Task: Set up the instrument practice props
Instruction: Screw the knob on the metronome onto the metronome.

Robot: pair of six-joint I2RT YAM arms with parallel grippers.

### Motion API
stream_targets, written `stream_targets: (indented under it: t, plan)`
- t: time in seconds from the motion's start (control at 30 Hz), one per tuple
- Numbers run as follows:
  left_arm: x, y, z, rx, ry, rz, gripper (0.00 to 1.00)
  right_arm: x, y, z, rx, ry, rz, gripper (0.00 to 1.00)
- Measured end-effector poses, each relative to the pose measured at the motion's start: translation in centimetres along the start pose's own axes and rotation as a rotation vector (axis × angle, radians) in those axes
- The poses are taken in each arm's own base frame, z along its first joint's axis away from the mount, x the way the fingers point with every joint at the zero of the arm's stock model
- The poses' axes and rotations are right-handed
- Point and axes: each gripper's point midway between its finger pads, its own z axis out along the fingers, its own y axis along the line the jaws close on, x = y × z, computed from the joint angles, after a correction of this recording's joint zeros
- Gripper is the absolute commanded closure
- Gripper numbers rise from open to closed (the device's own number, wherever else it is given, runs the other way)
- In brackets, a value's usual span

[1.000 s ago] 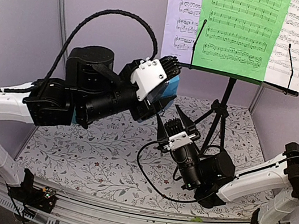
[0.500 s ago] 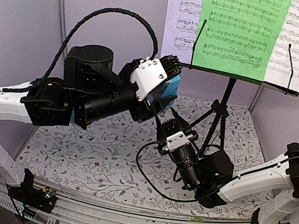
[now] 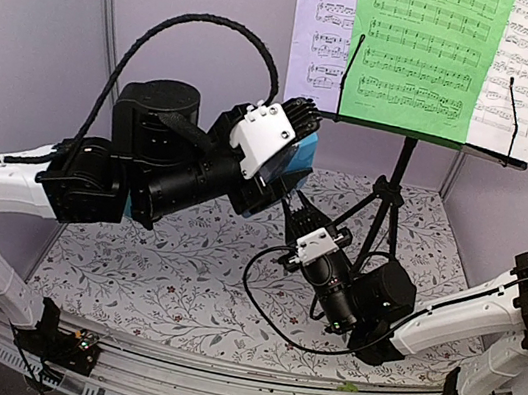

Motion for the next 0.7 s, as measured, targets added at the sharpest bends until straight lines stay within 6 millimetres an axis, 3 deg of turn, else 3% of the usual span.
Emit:
stream_targets:
  t: [0.23,0.7]
  plan:
    - [-0.04,-0.02,-0.02,0.0,-0.001,-0.001,1.0,0.23,0.05,-0.17,-0.013,0.014,0.007,0.8]
    - [-0.32,0.09,-0.02,-0.007,-0.013,-0.009,1.0,0.27,-0.05,-0.36,-0.029,0.03,0.037,1.0]
